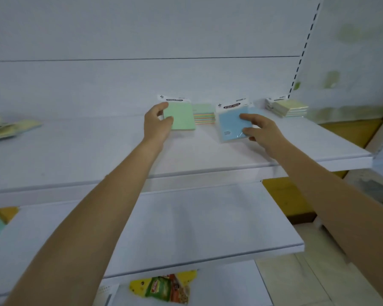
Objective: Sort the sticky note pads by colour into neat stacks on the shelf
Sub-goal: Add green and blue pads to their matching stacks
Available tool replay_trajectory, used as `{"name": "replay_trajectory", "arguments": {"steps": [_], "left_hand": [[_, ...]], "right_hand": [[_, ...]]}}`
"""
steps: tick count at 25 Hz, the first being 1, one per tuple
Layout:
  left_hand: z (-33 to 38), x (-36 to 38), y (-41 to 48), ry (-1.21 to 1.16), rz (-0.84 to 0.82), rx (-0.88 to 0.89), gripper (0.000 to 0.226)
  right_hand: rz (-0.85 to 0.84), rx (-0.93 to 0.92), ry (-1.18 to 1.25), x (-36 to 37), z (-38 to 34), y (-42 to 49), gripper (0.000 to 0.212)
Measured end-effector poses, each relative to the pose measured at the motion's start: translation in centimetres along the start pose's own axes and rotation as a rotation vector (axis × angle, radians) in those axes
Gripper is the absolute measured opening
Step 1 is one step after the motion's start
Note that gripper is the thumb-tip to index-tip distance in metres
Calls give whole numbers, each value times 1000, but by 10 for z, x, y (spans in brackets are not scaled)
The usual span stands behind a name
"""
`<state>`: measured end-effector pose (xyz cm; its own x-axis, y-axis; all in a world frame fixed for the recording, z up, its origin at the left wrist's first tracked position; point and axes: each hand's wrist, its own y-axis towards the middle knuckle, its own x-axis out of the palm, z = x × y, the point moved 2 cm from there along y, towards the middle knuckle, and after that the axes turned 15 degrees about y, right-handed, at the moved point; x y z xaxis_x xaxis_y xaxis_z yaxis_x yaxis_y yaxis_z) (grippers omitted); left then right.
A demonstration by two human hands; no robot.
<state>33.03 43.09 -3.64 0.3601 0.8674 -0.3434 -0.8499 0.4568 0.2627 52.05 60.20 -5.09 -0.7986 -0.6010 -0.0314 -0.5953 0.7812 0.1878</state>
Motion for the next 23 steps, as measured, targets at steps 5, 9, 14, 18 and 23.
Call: {"name": "replay_trajectory", "arguments": {"steps": [5, 9, 14, 18, 23], "left_hand": [[23, 53, 25, 81, -21, 42, 44], [30, 88, 59, 146, -40, 52, 46], [18, 106, 100, 265, -81, 32, 46], [12, 117, 108, 375, -136, 1, 23], [8, 121, 112, 556, -76, -34, 32]], "right_hand": [[-35, 17, -1, -35, 11, 19, 44], [-30, -8, 33, -47, 18, 50, 44], [39, -21, 65, -63, 12, 97, 44], [108, -16, 80, -76, 15, 134, 45], [105, 16, 10, -72, 24, 165, 44]]}}
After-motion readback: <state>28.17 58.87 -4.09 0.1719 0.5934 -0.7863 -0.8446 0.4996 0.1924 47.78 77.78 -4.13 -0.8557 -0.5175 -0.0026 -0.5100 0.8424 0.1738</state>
